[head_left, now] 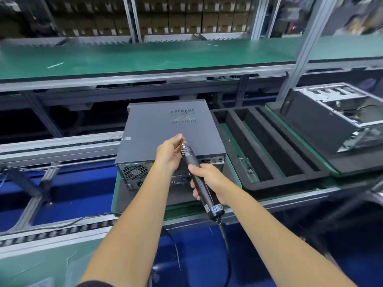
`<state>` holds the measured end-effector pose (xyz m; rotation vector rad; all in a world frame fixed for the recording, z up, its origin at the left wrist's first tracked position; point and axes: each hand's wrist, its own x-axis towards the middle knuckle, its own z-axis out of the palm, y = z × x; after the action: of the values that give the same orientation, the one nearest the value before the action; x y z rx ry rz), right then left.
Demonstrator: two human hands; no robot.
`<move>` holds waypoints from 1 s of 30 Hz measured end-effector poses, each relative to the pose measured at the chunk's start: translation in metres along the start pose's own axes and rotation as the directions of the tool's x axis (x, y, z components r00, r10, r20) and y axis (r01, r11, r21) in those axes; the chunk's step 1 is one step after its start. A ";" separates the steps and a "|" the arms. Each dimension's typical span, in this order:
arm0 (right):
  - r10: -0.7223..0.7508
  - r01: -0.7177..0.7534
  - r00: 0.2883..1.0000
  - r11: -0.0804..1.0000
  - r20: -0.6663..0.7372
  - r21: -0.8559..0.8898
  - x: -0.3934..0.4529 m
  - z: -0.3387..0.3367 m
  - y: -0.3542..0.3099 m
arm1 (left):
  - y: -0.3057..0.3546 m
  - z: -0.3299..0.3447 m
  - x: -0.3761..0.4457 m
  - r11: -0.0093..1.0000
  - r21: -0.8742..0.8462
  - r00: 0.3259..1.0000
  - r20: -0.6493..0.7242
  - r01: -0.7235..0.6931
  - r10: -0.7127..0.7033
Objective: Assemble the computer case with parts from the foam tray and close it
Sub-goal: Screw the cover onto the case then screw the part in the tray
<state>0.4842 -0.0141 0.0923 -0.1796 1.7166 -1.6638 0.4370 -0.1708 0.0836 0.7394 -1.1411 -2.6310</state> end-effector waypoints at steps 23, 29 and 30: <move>0.009 -0.007 0.985 1.000 -0.174 0.010 -0.060 -0.052 0.056 | -0.083 0.044 -0.047 0.967 0.207 0.989 -0.028 0.148 -0.145; 0.047 -0.041 0.995 0.997 -0.088 0.064 -0.066 -0.071 0.058 | -0.106 0.050 -0.040 0.965 0.221 0.989 -0.056 0.143 -0.133; 0.046 -0.042 0.997 0.997 -0.057 0.063 -0.067 -0.074 0.059 | -0.109 0.049 -0.038 0.968 0.202 0.988 -0.061 0.148 -0.138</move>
<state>0.5122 0.0927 0.0573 -0.0642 1.6970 -1.7029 0.4484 -0.0510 0.0474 0.9509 -1.4126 -2.6198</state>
